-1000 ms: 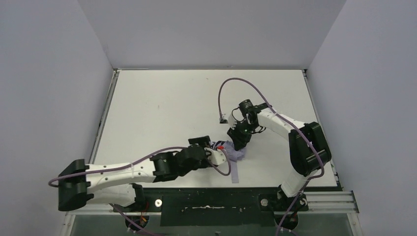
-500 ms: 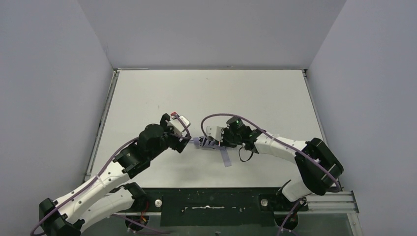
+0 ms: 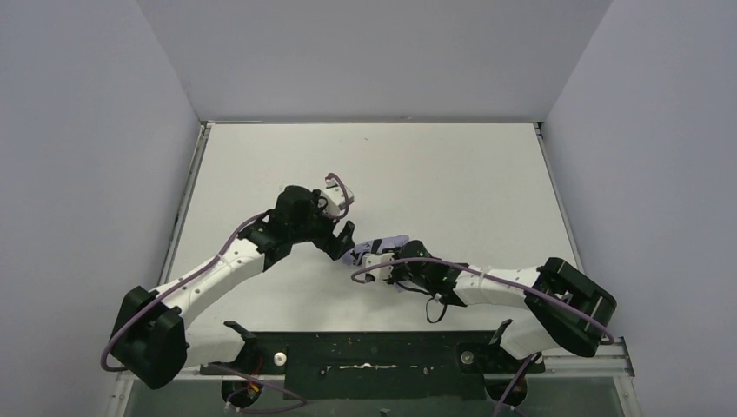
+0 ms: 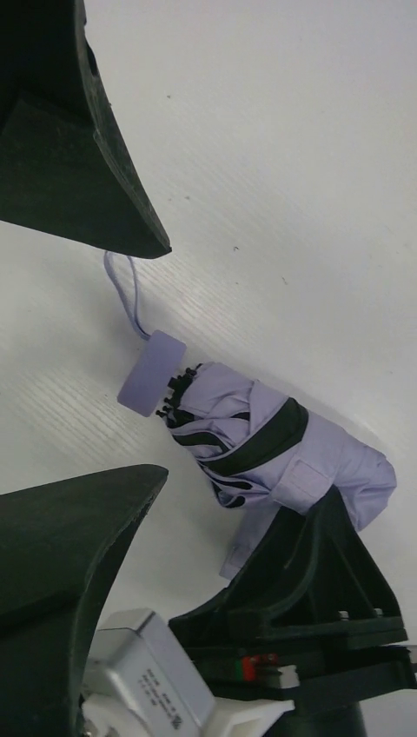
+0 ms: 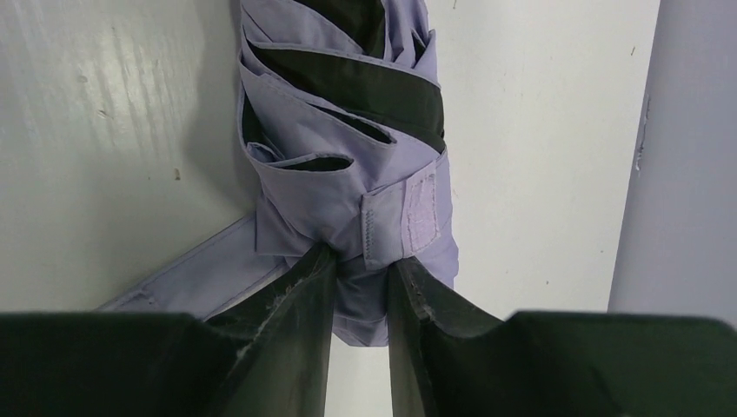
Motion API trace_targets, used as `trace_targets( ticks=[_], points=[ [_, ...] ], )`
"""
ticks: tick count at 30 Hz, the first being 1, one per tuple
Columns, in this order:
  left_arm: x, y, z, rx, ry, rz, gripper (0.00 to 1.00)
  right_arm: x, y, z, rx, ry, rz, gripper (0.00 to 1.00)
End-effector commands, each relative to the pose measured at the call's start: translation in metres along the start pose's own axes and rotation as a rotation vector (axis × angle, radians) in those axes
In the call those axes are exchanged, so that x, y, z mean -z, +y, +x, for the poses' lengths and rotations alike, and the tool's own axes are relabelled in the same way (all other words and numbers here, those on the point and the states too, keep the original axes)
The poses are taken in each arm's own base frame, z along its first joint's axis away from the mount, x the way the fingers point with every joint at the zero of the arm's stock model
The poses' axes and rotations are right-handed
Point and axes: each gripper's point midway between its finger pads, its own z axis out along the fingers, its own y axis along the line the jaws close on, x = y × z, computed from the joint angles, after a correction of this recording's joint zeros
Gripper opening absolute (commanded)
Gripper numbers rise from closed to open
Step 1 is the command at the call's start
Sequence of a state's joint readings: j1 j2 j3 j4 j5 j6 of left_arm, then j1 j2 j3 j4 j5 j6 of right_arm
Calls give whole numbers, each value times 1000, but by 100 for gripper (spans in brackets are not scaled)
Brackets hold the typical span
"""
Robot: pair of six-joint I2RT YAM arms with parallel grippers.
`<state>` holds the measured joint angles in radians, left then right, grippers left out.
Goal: Put away the umbrella
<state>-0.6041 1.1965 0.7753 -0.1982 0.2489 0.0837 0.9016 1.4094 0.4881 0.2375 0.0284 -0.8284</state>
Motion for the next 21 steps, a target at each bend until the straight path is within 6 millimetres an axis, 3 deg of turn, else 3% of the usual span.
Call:
trace_targets(
  ticks=[1,4,10,21],
  points=[
    [-15,-12,-50,9,-96,134,86,4,44,25,23,94,-115,4],
    [-30,-18,-48,33,-61,204,86,7,50,25,45,103,-111,4],
    [-56,-37,-23,109,70,361,87,9,56,28,135,133,-77,4],
    [-81,-53,14,164,222,508,89,9,59,25,166,124,-58,4]
  ],
)
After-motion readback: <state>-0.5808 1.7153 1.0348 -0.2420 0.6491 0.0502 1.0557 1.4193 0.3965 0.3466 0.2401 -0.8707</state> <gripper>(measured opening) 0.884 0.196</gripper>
